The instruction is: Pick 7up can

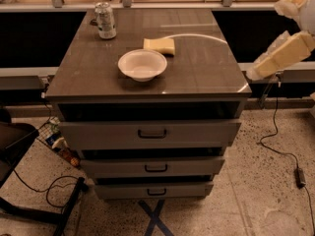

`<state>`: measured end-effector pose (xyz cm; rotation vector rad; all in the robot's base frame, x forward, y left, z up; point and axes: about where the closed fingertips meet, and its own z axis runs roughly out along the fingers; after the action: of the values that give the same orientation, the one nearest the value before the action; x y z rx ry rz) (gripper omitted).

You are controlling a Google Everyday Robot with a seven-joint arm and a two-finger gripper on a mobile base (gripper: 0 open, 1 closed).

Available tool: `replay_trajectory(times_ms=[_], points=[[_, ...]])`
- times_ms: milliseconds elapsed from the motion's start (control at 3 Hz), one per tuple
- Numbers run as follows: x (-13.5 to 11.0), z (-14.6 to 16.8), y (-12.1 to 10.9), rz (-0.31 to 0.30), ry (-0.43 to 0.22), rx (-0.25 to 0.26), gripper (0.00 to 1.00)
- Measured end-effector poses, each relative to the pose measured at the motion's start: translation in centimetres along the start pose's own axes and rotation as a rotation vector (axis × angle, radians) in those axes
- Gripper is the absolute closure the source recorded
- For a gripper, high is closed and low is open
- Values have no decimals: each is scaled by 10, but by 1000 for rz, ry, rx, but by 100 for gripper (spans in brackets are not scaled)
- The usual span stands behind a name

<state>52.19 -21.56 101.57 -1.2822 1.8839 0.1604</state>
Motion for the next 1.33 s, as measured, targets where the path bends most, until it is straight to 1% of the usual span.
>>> replay_trajectory(times_ms=[333,667,1000,1333], points=[[-27,17,-5,65,-245,38,0],[-74,33,11,179,-431,61,0],[-90,35,2,206,-474,105,0],[-91,37,0,207,-475,109,0]])
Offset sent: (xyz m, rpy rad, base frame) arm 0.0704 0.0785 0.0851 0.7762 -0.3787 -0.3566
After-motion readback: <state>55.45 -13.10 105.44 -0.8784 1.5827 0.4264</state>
